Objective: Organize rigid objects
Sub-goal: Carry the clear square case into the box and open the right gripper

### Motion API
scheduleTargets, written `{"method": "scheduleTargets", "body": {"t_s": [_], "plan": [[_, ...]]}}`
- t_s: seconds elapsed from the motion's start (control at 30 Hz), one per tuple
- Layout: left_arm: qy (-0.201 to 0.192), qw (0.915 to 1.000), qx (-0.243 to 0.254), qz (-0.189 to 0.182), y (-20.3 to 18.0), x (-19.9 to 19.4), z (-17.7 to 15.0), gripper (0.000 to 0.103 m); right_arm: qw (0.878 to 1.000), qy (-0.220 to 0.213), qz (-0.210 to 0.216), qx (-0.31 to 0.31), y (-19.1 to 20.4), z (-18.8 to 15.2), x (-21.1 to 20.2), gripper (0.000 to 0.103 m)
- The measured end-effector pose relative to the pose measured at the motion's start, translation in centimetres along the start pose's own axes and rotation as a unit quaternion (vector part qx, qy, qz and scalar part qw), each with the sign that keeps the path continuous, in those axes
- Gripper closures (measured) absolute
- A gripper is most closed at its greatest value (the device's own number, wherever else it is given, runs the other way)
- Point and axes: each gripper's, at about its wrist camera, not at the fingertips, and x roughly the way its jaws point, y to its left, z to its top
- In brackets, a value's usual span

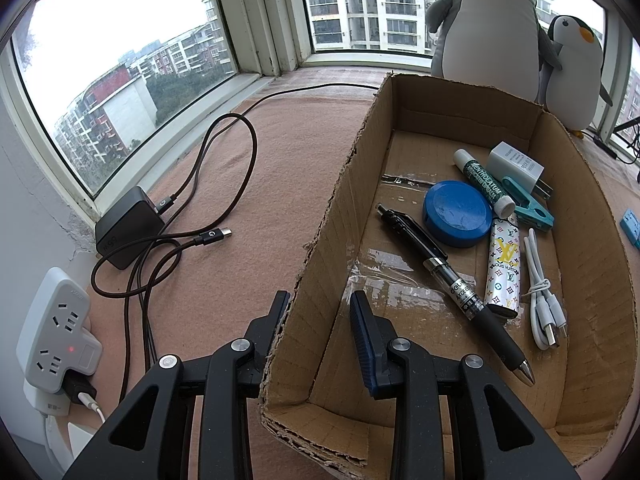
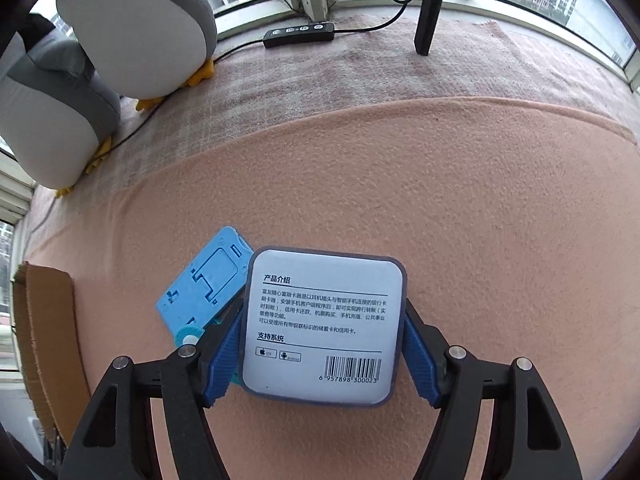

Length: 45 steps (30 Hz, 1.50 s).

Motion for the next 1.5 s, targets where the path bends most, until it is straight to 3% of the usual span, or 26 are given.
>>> {"method": "scheduleTargets", "body": {"t_s": [0.3,0.5,0.93,1.5], "plan": [[0.0,1.0,0.0,0.0,0.0,0.0,0.0,0.071,0.999,-0.034,0.03,0.006,-1.4,-1.3,-2.1,0.035],[0.0,1.0,0.0,0.0,0.0,0.0,0.0,0.071,0.996,-0.061,0.056,-0.015,0.0,-2.0,-4.8,0.035],[-0.001,1.0,-0.001,-0.001,0.0,0.0,0.0,0.071,0.978,-0.118,0.108,-0.137,10.0,-4.6,-9.7,0.035],[-0.002,1.0,-0.004,-0.001,0.1,0.0,0.0,0.071,0.938,-0.133,0.151,-0.281,23.7,-8.3,-9.0,0.035]]}}
